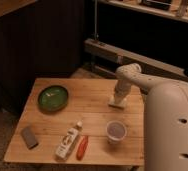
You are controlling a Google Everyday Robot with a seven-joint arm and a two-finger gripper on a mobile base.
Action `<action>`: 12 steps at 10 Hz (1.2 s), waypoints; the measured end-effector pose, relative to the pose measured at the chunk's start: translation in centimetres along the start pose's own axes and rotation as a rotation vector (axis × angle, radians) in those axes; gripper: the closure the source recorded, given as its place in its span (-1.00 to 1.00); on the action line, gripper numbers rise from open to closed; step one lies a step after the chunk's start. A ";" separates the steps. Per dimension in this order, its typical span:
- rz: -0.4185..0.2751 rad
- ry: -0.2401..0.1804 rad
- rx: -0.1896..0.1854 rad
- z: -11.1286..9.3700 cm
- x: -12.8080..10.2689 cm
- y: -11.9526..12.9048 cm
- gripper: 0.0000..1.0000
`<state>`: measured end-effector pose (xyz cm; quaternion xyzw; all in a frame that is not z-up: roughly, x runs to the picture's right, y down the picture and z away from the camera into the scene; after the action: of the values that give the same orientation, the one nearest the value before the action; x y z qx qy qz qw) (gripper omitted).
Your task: Wipe the white sponge on the table
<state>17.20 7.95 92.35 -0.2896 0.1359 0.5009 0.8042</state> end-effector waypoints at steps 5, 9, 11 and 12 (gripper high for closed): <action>0.022 0.004 -0.049 1.8 2.3 0.6 1.00; 0.024 0.009 -0.053 1.9 2.5 0.7 1.00; 0.024 0.011 -0.053 1.9 2.6 0.7 1.00; 0.024 0.011 -0.053 1.9 2.6 0.7 1.00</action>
<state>17.59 11.18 92.27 -0.3120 0.1302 0.5125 0.7893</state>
